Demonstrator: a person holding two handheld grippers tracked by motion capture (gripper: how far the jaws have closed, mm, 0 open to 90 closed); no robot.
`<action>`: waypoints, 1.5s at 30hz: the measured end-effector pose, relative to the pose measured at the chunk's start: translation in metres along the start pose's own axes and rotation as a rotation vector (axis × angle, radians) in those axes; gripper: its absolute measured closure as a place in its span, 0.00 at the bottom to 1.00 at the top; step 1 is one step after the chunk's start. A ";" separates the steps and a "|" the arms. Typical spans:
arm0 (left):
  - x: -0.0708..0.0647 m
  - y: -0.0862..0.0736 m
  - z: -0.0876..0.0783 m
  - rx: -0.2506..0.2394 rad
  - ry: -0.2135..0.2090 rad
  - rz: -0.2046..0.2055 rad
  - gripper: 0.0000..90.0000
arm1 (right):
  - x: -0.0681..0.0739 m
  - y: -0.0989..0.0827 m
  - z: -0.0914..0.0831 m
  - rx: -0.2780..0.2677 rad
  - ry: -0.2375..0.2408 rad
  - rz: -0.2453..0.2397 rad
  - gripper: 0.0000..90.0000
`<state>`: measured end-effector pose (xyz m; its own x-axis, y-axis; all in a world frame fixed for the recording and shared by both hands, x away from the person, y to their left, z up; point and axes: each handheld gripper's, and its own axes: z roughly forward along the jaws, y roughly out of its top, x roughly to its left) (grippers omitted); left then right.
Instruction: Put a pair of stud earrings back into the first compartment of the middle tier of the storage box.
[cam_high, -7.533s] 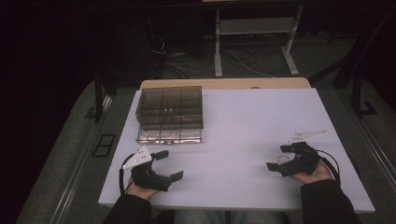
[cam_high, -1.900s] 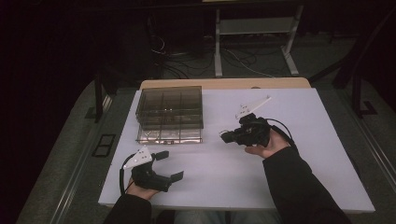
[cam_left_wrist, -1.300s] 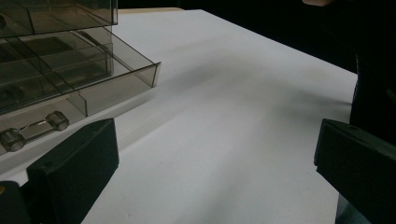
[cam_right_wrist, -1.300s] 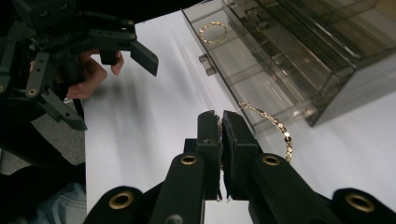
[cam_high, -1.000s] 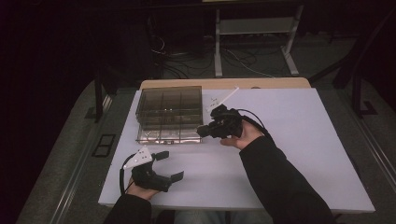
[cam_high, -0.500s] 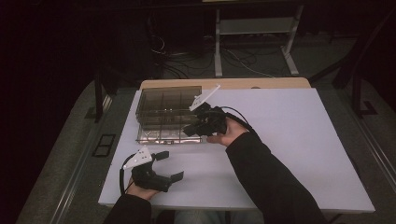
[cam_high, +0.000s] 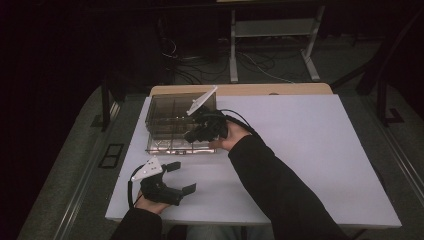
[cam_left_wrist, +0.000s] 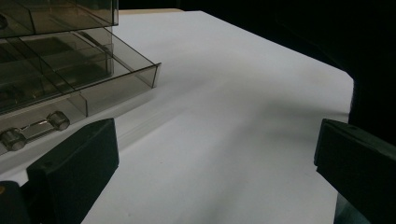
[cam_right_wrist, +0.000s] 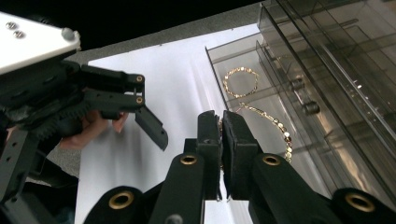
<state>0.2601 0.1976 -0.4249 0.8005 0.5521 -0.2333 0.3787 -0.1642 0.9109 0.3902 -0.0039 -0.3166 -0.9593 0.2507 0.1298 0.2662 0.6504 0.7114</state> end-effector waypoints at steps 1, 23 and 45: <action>0.000 0.000 0.000 0.000 0.000 0.000 0.00 | 0.000 0.002 0.002 0.000 0.002 -0.001 0.95; 0.001 0.000 0.000 0.000 0.001 -0.003 0.00 | -0.012 0.022 0.055 -0.018 0.062 -0.016 0.94; 0.003 0.000 -0.001 0.003 0.004 -0.002 0.00 | -0.021 0.024 0.105 -0.005 0.078 -0.017 0.94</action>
<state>0.2623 0.2004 -0.4252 0.7979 0.5557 -0.2338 0.3817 -0.1656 0.9093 0.4265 0.0819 -0.3747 -0.9682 0.1828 0.1709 0.2494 0.6502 0.7176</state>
